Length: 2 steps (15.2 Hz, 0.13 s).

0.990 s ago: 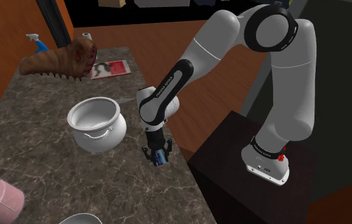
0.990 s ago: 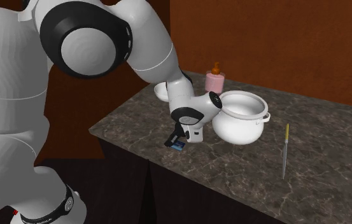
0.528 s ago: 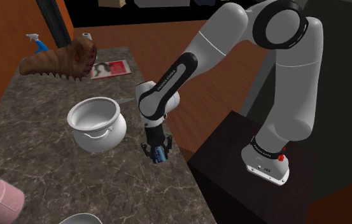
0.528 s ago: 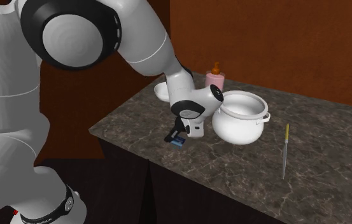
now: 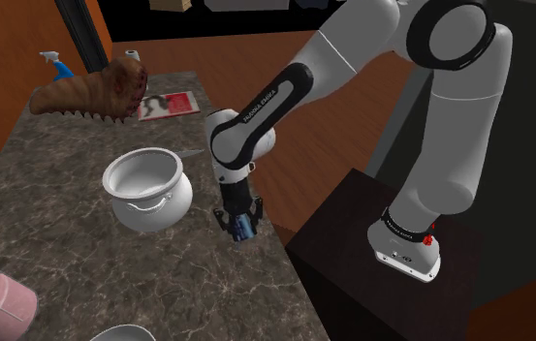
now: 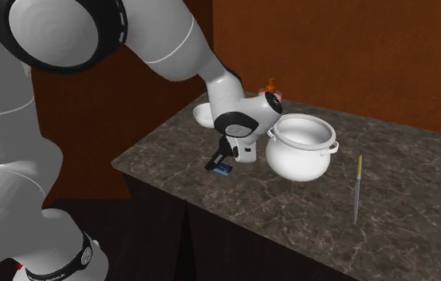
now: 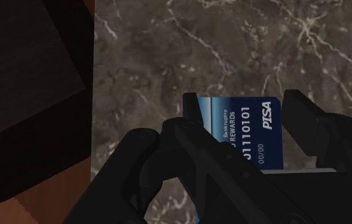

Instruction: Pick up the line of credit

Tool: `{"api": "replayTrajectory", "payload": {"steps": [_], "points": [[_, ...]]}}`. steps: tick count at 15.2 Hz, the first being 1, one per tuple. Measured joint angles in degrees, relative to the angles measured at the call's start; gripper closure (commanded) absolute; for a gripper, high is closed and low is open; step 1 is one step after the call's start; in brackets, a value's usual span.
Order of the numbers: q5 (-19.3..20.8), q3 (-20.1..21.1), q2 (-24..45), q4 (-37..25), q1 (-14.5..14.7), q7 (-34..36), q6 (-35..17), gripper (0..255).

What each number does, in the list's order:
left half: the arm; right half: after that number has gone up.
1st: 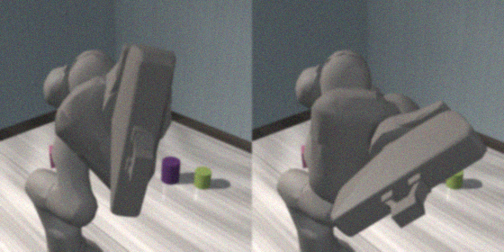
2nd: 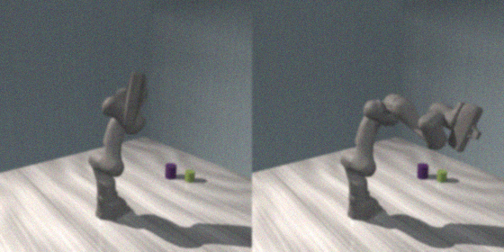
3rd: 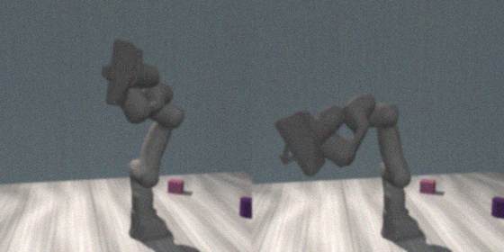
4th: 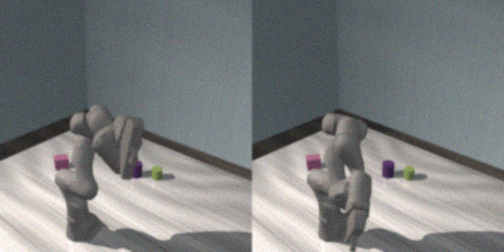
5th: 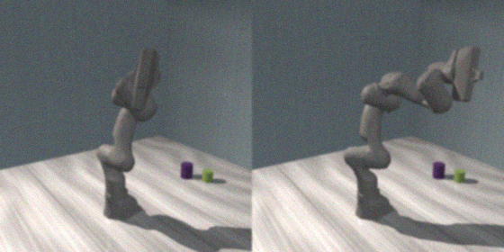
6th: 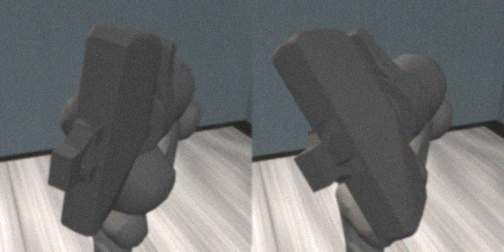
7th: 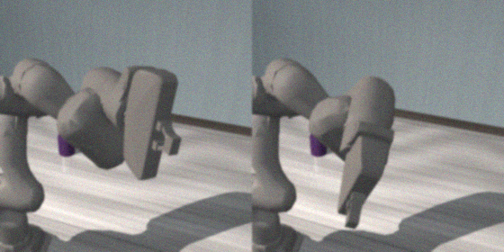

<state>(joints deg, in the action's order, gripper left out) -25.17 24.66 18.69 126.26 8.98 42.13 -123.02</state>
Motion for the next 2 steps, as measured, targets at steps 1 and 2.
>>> {"api": "replayTrajectory", "payload": {"steps": [1, 2], "points": [[-0.09, 0.11, -0.53, -0.15, -0.02, 0.26, 0.60, 255], [-0.14, 0.14, -0.94, -0.16, -0.10, 0.32, 1.00, 255]]}}
